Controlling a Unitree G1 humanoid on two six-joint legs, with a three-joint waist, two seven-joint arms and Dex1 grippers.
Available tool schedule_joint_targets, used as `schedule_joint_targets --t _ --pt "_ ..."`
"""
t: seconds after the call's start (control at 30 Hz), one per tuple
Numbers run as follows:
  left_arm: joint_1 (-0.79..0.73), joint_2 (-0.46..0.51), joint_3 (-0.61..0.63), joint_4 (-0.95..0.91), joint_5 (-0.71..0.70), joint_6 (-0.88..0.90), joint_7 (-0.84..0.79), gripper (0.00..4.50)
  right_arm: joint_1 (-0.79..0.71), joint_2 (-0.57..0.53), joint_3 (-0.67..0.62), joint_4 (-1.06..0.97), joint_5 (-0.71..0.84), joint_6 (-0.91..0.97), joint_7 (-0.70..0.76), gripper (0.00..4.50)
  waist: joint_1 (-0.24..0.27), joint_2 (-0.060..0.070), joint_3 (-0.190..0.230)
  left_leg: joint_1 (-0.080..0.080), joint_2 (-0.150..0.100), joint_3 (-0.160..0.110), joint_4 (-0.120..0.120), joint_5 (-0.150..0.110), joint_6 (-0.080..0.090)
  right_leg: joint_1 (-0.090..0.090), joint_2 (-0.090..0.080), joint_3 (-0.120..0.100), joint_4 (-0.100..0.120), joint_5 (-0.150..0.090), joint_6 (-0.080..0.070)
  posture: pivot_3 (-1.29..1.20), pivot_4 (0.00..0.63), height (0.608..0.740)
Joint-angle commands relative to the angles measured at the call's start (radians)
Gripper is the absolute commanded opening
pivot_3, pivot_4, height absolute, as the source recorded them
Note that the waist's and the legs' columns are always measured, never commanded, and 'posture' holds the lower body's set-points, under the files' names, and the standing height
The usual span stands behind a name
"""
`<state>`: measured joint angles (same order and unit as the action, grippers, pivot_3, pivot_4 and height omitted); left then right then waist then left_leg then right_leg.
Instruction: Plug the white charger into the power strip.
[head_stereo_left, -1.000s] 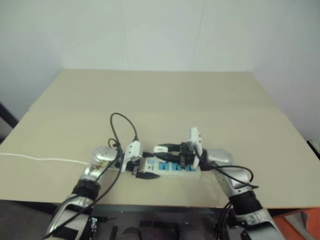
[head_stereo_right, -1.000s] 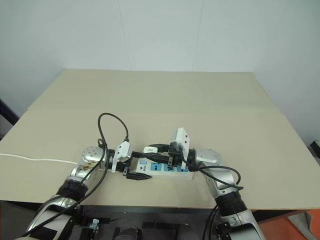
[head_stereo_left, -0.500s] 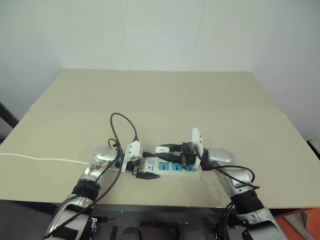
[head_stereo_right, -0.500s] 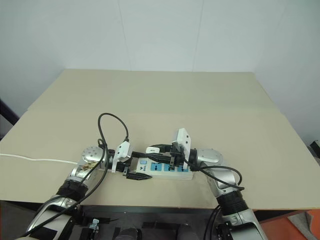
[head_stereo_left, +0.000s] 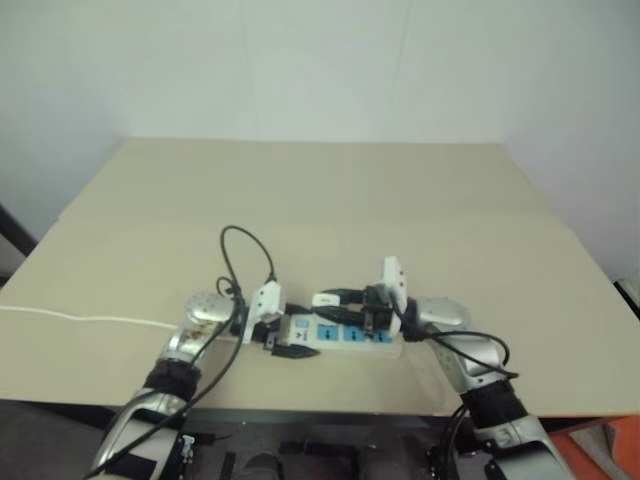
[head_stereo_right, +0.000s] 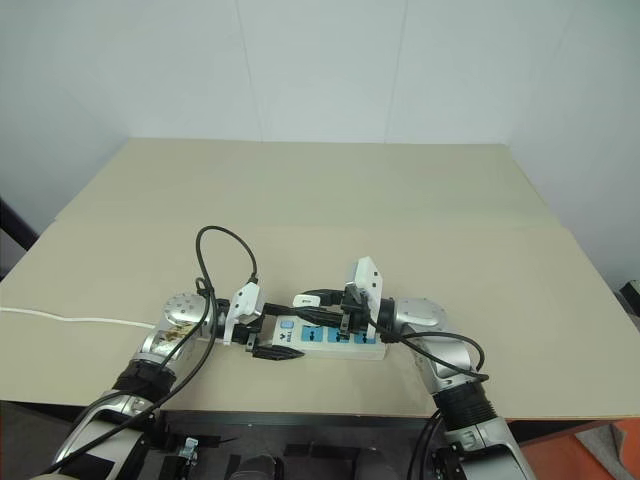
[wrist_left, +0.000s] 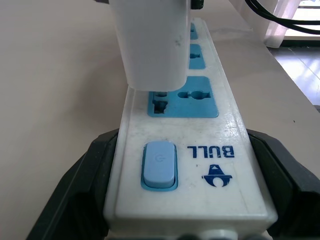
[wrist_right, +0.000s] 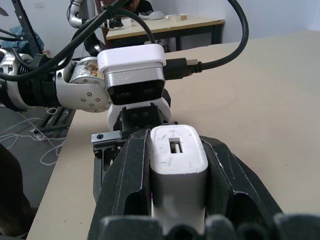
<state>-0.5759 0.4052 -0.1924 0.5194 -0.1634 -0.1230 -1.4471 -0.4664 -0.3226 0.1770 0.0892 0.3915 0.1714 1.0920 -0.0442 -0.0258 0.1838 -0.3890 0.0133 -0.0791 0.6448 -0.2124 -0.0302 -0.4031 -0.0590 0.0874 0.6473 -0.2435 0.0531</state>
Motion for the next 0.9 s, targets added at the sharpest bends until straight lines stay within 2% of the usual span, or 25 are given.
schedule_joint_targets --t 0.03,0.9 --pt "0.015 0.01 -0.027 -0.001 0.009 0.015 -0.014 3.3 -0.015 0.005 -0.006 -0.012 -0.006 -0.041 0.011 1.18 0.0 0.0 0.0 0.0 0.0 0.0 0.0 0.0 0.0 0.0 0.0 0.0 0.0 0.0 0.0 0.0 0.15 0.74" --pt "0.012 0.014 -0.026 0.0 0.008 0.019 -0.017 3.3 0.006 -0.014 0.005 0.11 -0.08 -0.143 0.063 1.18 0.0 0.0 0.0 0.0 0.0 0.0 0.0 0.0 0.0 0.0 0.0 0.0 0.0 0.0 0.0 0.0 0.15 0.74"
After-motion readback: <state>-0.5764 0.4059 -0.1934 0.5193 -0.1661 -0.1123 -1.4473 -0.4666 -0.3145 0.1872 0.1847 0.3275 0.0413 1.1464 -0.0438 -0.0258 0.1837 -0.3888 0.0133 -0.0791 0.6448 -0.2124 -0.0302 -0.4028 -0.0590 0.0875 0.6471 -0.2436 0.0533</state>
